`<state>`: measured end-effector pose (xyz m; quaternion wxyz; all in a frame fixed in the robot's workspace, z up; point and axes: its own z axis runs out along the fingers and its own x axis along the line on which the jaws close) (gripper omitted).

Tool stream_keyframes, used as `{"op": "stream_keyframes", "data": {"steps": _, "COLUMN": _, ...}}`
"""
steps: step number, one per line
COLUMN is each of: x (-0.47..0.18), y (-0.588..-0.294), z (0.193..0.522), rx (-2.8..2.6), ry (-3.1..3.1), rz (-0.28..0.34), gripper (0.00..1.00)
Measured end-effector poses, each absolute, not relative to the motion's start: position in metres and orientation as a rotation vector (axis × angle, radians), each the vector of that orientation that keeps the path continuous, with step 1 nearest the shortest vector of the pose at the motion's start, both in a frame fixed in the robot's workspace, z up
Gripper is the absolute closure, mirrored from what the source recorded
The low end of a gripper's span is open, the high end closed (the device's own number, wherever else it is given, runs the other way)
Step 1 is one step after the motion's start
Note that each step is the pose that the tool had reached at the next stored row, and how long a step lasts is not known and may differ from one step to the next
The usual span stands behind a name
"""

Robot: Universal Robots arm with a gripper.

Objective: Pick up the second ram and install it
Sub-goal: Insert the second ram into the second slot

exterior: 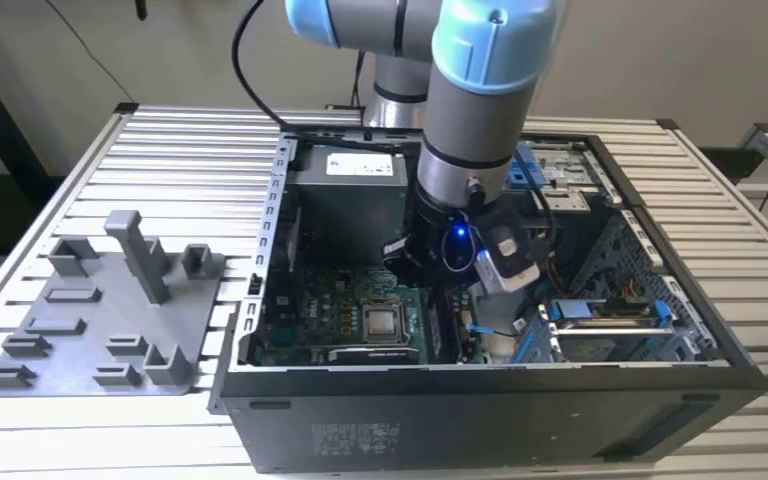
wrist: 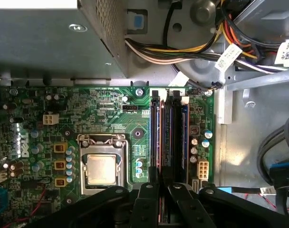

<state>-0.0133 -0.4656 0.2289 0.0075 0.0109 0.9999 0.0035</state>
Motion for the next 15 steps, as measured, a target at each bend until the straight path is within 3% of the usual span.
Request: {"op": "stream_keyframes", "data": {"steps": 15, "x": -0.012, "y": -0.468, "z": 0.2246, "rx": 0.058, "ry": 3.126, "rz": 0.022, "gripper": 0.86}}
